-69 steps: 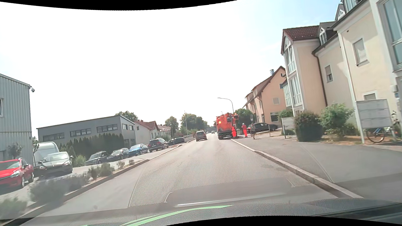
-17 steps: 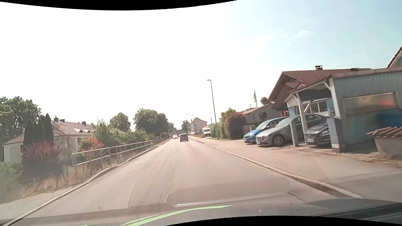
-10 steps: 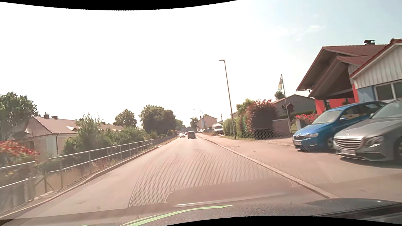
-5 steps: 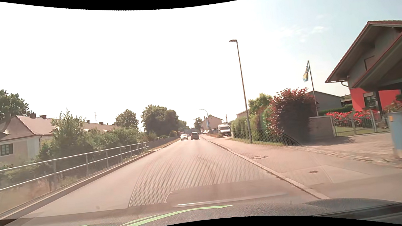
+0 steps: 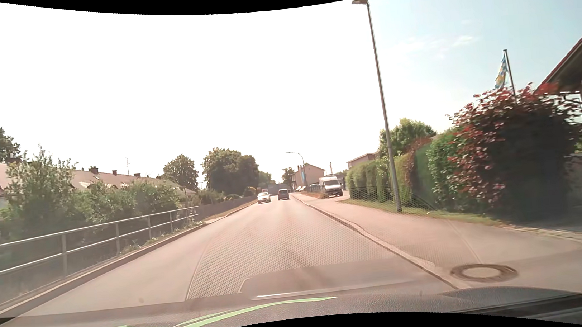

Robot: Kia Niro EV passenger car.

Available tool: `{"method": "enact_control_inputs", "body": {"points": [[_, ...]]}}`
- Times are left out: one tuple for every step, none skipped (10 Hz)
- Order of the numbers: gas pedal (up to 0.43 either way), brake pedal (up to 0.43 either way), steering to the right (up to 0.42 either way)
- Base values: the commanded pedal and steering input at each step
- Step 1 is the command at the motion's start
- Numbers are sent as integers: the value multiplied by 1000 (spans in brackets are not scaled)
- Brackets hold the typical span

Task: Follow the waypoints while adhering to traffic rules and regulations

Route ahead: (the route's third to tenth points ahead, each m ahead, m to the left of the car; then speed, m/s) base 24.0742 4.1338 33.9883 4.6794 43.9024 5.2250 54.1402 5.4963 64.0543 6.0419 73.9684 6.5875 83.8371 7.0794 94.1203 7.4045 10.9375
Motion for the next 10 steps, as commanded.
{"method": "enact_control_inputs", "body": {"points": [[118,0,-8],[118,0,-8],[118,0,-9],[118,0,-8],[118,0,-8],[118,0,-9],[118,0,-8],[118,0,-8],[118,0,-9],[118,0,-9]]}}
